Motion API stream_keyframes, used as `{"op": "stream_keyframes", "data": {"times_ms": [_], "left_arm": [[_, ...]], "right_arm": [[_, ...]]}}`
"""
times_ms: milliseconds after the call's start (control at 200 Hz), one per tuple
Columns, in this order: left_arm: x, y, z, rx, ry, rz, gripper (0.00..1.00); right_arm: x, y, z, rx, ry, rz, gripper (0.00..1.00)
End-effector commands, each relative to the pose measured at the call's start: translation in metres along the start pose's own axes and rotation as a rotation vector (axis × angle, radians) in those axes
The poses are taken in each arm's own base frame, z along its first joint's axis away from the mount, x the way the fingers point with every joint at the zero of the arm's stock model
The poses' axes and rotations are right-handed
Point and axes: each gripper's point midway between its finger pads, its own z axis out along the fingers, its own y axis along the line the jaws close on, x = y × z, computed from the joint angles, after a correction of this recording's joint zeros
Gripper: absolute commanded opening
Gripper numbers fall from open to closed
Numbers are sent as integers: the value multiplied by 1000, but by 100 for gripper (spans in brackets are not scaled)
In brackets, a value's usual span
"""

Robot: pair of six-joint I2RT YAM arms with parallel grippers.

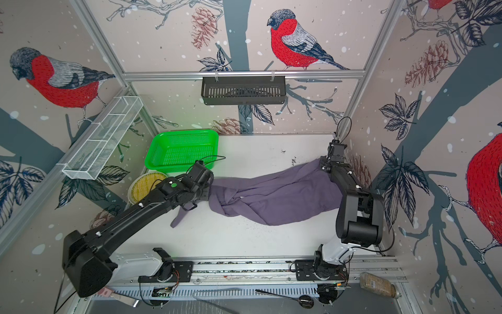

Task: Fold and stack the trousers
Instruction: Flatten out the trousers at the center of the table.

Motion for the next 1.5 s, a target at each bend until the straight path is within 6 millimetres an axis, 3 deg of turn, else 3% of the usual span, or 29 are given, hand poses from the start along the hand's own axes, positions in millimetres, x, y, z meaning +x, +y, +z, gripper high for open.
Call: {"op": "stream_keyframes", "data": {"times_ms": [0, 140, 315, 430, 520, 645, 910, 1046, 1236, 1341, 1496], "left_arm": [[-8, 50, -31, -206, -49, 6, 0], [-30, 76, -64, -268, -124, -20, 0], [-34, 104, -96, -319, -172, -76, 0], [-30, 106, -96, -276, -173, -97, 0], [-30, 95, -76, -231, -150, -69, 0], [-42, 74, -32, -155, -108, -12, 0], [-59, 48, 79, -134, 47, 90, 0], [-48, 34, 132, -157, 189, 146, 0], [-58, 29, 161, -193, 206, 139, 1], [-58, 40, 172, -258, 238, 131, 2], [-56, 56, 173, -330, 240, 113, 3]], "right_arm": [[-32, -15, -22, 47, -105, 42, 8], [-66, -31, -60, 95, -212, 62, 8], [-103, -47, -120, 123, -386, 89, 7], [-116, -48, -158, 108, -516, 81, 6], [-119, -47, -164, 98, -537, 74, 5], [-118, -43, -139, 92, -488, 44, 5], [-98, -34, -28, 90, -285, 8, 5], [-86, -28, 23, 84, -199, -11, 5], [-65, -23, 68, 85, -121, -31, 5], [-53, -20, 86, 78, -92, -36, 5], [-50, -20, 101, 87, -76, -63, 7]]}}
